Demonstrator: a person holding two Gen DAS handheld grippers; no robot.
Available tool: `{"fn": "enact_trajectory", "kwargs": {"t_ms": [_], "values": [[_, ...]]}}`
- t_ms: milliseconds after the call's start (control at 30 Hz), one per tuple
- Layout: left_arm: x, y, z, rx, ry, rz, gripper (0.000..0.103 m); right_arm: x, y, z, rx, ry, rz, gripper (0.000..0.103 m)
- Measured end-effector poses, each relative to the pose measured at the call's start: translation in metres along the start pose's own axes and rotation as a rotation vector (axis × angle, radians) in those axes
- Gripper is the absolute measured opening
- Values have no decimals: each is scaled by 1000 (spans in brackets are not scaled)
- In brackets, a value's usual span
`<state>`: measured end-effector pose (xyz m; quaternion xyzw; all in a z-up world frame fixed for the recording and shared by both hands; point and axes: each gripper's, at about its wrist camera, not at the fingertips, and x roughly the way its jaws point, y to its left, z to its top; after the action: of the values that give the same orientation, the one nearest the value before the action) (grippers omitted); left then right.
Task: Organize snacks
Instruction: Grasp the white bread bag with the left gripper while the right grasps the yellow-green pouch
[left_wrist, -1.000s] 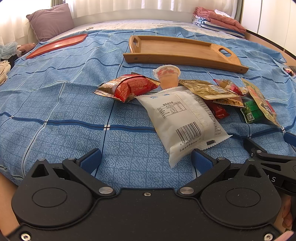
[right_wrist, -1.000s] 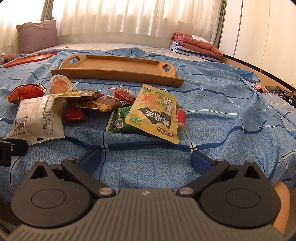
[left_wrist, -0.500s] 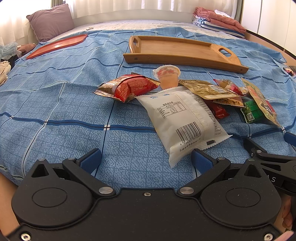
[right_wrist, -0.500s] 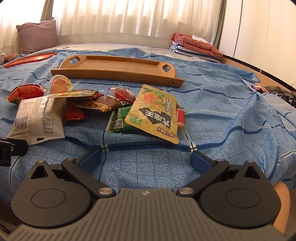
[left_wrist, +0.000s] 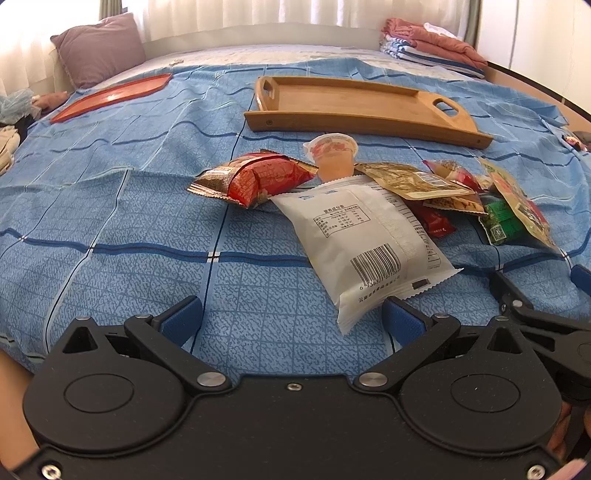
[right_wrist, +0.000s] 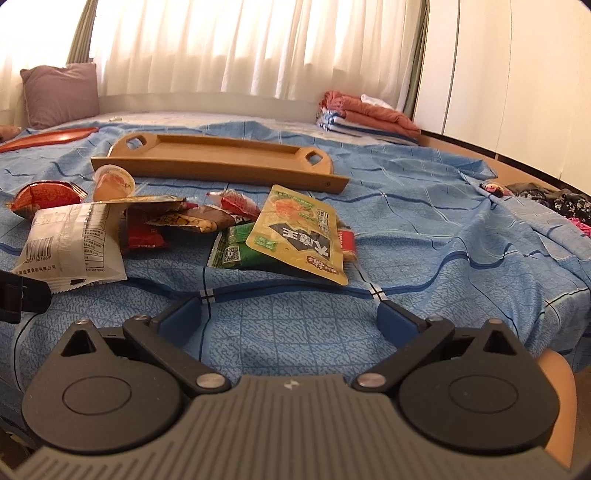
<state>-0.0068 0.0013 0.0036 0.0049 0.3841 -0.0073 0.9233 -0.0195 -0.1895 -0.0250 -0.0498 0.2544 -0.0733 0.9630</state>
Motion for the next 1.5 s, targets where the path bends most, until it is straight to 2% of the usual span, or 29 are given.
{"fn": "enact_trajectory", "kwargs": {"t_ms": [200,300,467,633,767,900,933,1000,1067,1333,1500], "values": [[0,1,-7,26,-41,3,103,-1,7,-5,-37,-32,-45,103],[0,1,-11,20,-68,3,103,3,-4,-4,32,-17,2,103],[-7,4,-9,-16,-64,-16,103,2,-9,-6,36,-24,35,103],[-27,9,-3,-102,-118,-106,103,-7,-21,2,108,-22,89,103],[-39,5,6,-129,-188,-148,103,-21,-31,7,159,-85,102,102],[-35,-6,14,-140,-186,-172,100,-24,-44,19,209,-136,98,98],[-31,-9,15,-135,-181,-172,99,-21,-47,23,219,-138,97,96],[-24,-17,16,-123,-167,-155,99,-13,-53,30,230,-131,100,84],[-17,-23,16,-117,-160,-130,99,-4,-57,35,241,-119,117,78],[14,-28,20,-172,-111,-81,99,23,-46,42,211,-86,140,78],[22,-30,21,-182,-112,-58,99,34,-36,38,206,-79,112,78]]}}
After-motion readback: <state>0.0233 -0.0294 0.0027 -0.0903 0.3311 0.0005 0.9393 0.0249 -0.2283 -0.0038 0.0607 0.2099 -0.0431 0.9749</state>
